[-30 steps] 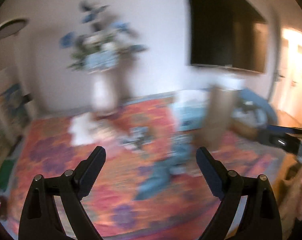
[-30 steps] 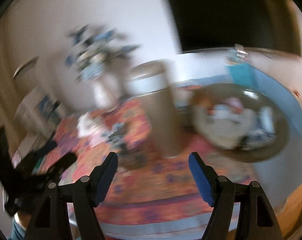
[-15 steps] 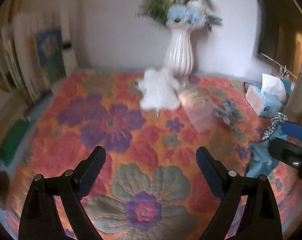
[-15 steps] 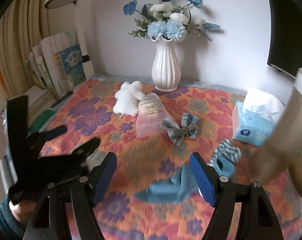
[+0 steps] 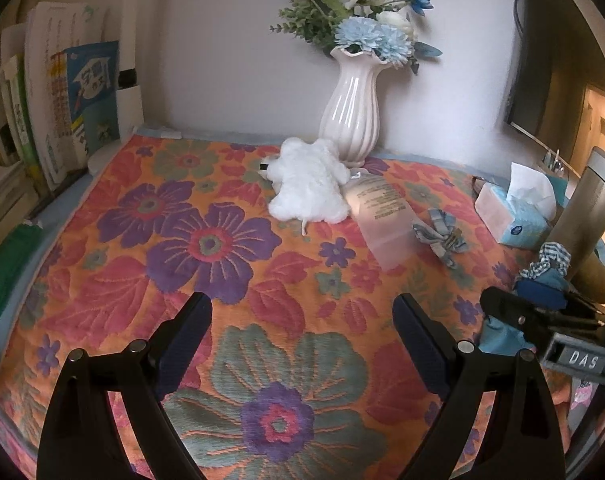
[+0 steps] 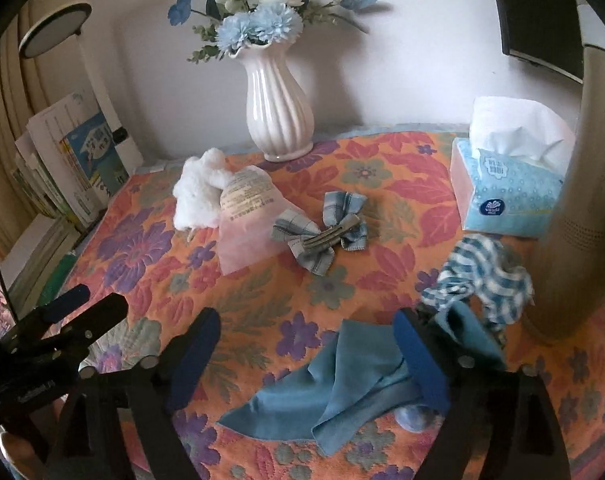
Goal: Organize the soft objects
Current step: 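Grasp the white fluffy plush with the left gripper while the right grasps the clear printed pouch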
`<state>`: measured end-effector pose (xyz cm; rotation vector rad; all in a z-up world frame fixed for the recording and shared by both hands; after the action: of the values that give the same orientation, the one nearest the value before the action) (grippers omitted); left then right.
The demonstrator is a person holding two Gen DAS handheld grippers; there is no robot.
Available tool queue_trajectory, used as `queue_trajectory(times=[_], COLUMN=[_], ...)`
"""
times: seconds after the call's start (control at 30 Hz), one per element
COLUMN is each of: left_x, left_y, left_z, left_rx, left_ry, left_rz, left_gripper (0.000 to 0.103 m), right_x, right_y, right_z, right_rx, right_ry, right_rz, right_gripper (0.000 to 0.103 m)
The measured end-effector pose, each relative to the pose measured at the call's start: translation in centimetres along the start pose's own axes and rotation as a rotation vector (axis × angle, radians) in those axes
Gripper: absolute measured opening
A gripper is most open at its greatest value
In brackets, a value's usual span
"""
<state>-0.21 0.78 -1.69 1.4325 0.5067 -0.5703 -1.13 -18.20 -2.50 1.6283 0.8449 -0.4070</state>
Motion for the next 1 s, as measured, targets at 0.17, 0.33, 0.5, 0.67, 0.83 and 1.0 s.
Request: queue_trajectory(times=[0.17, 0.33, 0.5, 0.67, 0.83, 1.0], left_x=[0.4, 0.6, 0.7, 0.6, 1.1, 0.8], left_y=[-0.1, -0.1, -0.1, 0.1, 0.1, 0.0], left_z=[-0.1, -0.1, -0.2, -0.9, -1.9, -2.0], left_rx=[-0.014, -0.012, -0.017, -0.067, -0.137, -0.159], left_ry=[-0.002, 0.003, 0.008, -0.016, -0.067, -0.131], left_rz=[-0.020, -0.026, -0.030, -0.033, -0.064, -0.139], left_gripper=[0.091, 0.091, 0.091, 0.091, 0.091, 0.090], right_x=[0.3, 0.3, 0.3, 0.1, -1.4, -3.2], right_y=[-0.3, -0.4, -0.3, -0.2, 0.1, -0.4], right_z=[-1.2, -1.8, -1.7, -1.5, -0.7, -0.3], right_rx=[-0.068, -0.108, -0.091, -0.070, -0.025, -0.005], right_ry=[-0.031, -0.041, -0.019, 0.002, 0.027, 0.068], right_rz=[-0.011, -0.008, -0.010, -0.001, 0.065, 0.070], right_gripper=[0.088, 0.088, 0.088, 0.088, 0.088, 0.088])
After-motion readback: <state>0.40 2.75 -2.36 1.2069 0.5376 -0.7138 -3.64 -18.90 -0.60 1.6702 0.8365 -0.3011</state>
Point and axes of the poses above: each gripper's, at about its wrist camera, not at the fingertips, and x roughly the way its jaws point, z to its right, y to its top, the point moved 7 cm from there along x, roughly the way its jaws point, and after that the axes turned 6 degrees about y, right-handed, at the moved point
